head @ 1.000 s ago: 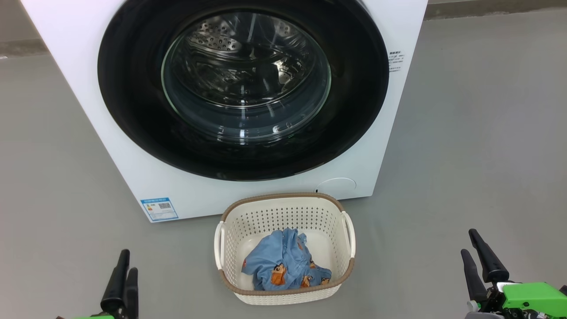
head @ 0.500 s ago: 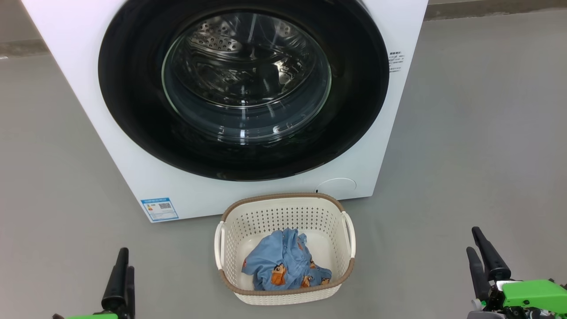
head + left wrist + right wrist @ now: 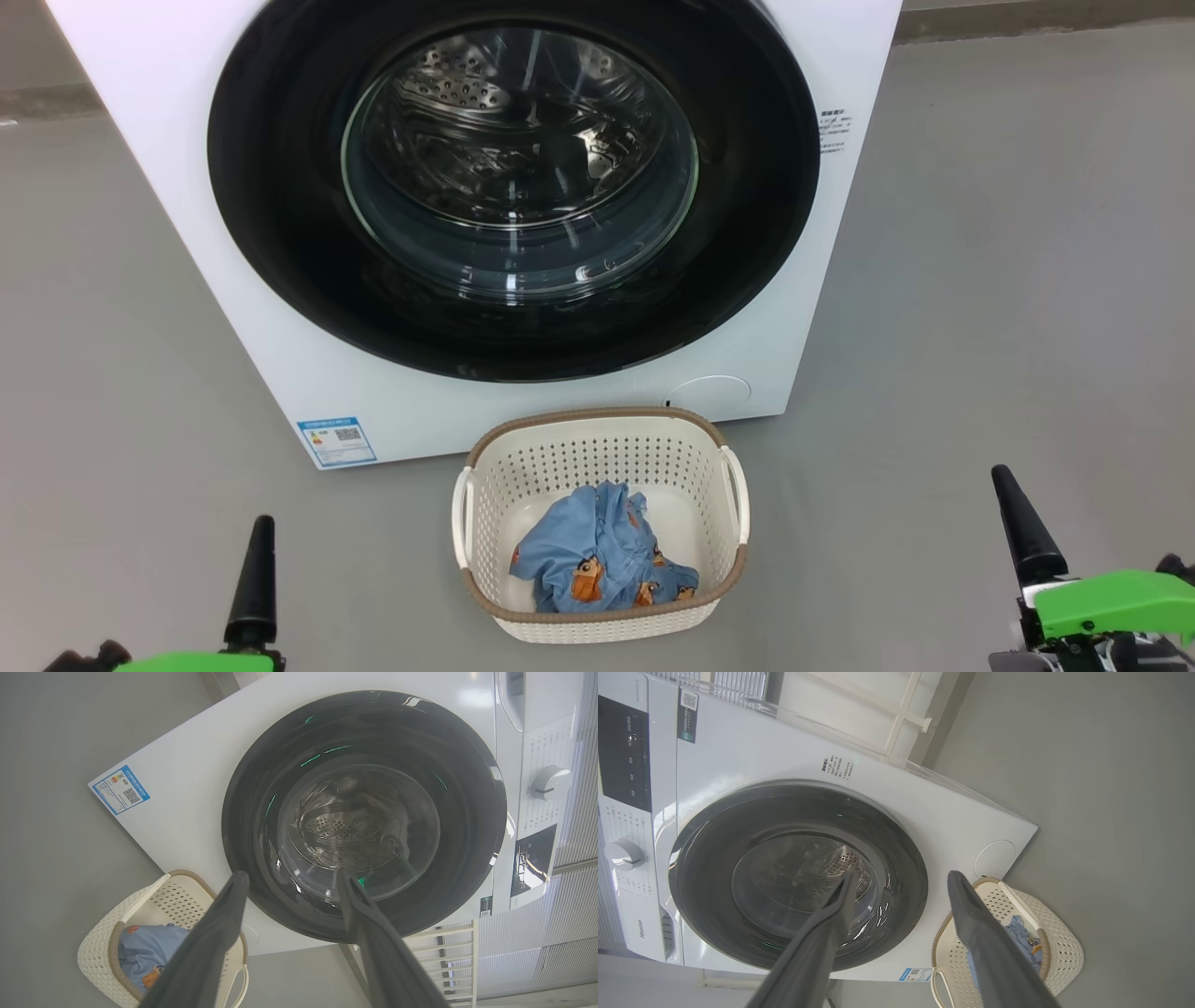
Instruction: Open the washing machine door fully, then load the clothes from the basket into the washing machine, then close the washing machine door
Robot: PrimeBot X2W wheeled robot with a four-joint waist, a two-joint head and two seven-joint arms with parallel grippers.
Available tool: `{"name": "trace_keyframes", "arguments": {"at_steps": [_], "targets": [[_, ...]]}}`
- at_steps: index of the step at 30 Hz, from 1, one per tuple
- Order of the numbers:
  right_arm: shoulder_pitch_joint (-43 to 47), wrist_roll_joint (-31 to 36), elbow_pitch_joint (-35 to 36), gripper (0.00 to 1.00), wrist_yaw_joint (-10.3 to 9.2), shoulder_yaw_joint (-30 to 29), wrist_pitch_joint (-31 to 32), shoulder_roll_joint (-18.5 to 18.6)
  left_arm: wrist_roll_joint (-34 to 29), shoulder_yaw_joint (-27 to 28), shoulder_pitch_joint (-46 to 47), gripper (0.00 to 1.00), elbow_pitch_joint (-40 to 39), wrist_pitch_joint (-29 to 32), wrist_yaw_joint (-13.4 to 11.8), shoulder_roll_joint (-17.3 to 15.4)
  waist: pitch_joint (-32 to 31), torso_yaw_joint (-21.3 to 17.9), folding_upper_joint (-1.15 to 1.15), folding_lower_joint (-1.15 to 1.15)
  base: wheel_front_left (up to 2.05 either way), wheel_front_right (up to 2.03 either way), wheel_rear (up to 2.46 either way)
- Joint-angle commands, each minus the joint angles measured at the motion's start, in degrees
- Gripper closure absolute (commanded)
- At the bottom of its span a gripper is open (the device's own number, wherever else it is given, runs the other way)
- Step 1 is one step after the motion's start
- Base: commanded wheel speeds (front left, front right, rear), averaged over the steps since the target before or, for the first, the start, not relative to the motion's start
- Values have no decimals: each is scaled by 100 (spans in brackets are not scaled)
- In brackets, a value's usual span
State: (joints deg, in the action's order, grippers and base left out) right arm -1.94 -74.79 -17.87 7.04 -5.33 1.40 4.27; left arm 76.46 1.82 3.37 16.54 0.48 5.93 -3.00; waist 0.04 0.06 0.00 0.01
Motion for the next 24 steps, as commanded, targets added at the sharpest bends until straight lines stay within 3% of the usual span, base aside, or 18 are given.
{"name": "trace_keyframes", "arguments": {"at_steps": [1,24], "targets": [[-311,374,173,0,20,84,-69,131,-319,46,264,0,-235,-73,-17,-103,1,-5,0,0,0,0,0],[-220,2539,371,0,27,251,-209,212,-2553,-253,185,0,-255,-444,-279,-283,-20,-36,0,0,0,0,0]]}}
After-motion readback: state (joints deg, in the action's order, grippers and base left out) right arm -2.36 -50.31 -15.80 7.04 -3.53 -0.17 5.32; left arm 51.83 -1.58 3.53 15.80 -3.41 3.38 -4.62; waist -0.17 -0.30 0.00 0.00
